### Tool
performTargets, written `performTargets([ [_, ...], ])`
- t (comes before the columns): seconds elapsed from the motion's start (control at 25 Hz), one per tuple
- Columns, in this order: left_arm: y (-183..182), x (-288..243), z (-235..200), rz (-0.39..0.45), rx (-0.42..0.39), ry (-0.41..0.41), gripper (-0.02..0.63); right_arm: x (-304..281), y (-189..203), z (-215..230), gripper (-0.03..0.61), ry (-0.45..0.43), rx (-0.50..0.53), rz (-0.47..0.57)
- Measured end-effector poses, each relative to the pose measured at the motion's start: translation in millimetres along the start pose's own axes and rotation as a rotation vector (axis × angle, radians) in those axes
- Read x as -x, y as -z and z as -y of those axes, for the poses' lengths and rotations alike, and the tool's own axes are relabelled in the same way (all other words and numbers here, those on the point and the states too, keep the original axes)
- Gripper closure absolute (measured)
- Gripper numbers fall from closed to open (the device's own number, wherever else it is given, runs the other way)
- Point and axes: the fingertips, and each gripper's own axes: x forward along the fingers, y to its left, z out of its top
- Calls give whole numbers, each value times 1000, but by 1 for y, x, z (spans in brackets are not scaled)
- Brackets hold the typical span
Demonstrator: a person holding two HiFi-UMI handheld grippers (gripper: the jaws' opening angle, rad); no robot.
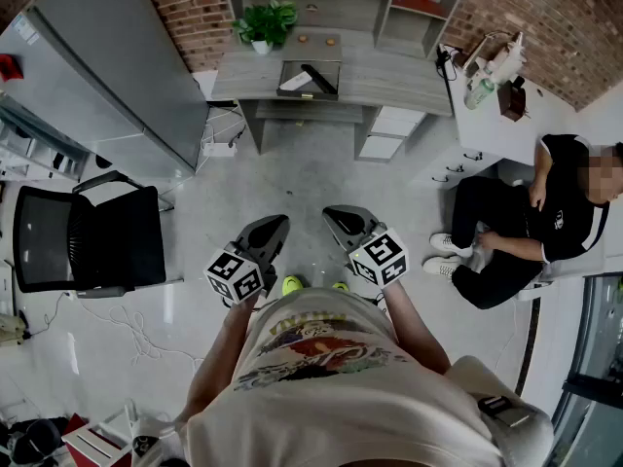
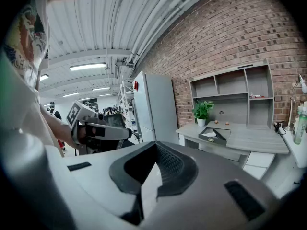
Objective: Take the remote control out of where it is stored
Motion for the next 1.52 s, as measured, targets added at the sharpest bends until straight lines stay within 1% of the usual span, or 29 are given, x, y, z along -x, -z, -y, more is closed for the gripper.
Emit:
performTargets([
  [0.6, 1, 3, -5, -8, 12, 34, 609, -11, 4, -7, 571, 26, 8, -22],
  [0.92, 2, 10, -6, -2, 27, 60, 609, -15, 10, -17, 571, 15, 6, -58],
  [1.16, 2, 24, -14, -7, 35, 77, 609, -27, 11, -26, 571, 67, 99, -94],
  [1.52, 19, 48, -28, -40, 43, 81, 609, -35, 22, -36, 569, 119, 92, -123],
])
